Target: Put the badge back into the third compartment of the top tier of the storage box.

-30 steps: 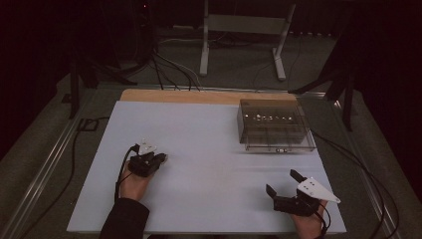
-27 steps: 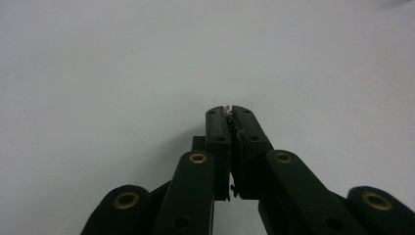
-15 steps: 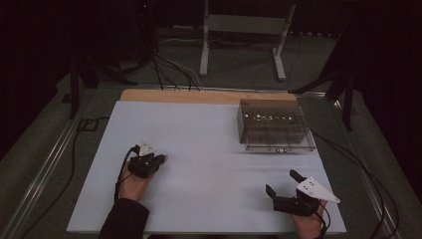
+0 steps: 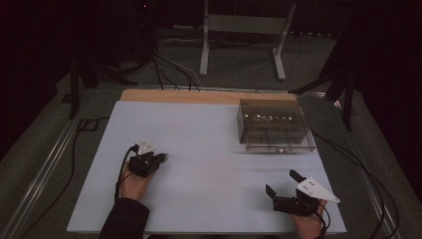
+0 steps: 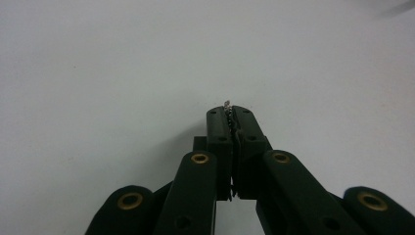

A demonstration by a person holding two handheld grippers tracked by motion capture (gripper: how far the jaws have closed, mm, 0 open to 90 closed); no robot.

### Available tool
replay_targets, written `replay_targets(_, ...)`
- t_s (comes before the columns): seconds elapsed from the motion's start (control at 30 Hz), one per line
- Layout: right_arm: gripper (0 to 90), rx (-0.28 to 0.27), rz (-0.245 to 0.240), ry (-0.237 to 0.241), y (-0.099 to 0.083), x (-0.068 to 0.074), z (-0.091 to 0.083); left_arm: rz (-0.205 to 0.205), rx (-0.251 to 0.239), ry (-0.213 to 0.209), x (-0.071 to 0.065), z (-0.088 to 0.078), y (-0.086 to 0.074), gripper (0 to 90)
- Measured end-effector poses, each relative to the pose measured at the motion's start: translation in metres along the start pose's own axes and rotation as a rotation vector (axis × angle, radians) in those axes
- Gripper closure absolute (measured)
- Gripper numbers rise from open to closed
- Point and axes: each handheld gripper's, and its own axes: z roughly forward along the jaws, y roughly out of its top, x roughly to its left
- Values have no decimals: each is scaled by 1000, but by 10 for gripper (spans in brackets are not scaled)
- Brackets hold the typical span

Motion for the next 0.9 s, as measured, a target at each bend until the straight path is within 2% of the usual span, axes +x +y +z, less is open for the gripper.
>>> replay_targets(0.47,0,1,-1,0,0,0,0,2,-18,-17,-5,-1,7,892)
replay_targets(0.9,0,2,2,-1,0,0,0,29,-50,-55,-18,-1,31,891)
